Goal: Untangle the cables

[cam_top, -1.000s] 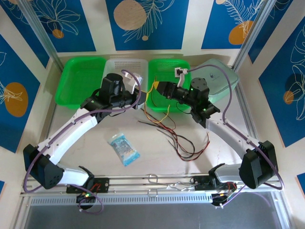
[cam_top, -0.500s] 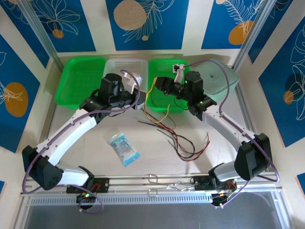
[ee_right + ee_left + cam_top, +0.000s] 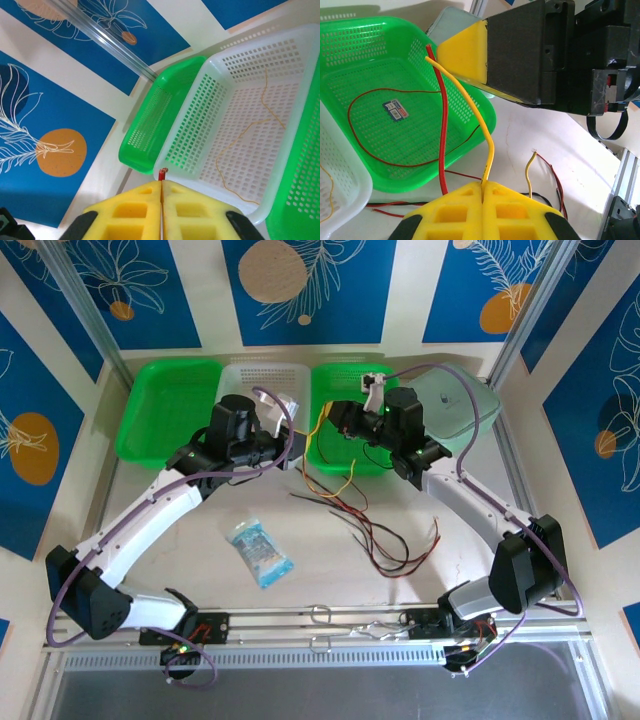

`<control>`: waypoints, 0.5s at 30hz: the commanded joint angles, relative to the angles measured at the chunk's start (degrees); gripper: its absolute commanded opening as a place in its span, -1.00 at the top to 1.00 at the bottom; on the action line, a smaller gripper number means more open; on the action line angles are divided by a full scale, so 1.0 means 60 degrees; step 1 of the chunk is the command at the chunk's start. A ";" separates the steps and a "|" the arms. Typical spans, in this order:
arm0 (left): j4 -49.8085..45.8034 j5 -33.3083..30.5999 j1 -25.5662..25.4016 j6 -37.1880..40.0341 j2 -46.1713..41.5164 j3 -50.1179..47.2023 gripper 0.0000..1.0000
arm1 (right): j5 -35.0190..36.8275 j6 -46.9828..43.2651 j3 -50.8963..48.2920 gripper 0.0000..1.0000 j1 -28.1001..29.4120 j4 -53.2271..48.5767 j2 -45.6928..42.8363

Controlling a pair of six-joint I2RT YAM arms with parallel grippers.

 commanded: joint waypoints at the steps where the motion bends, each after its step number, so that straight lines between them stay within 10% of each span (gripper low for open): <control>1: 0.0439 0.0173 0.0085 -0.0343 -0.0264 -0.0089 1.00 | 0.0315 0.0107 0.0067 0.91 0.0011 0.0384 -0.0035; 8: 0.0659 -0.0234 0.0086 -0.0435 -0.0489 -0.0267 1.00 | 0.0455 0.0351 -0.0157 0.98 -0.0140 0.0311 -0.0160; 15: 0.0587 -0.0082 0.0096 -0.0650 -0.0389 -0.0063 1.00 | -0.0960 0.0890 -0.0631 0.25 -0.0368 0.1144 -0.0123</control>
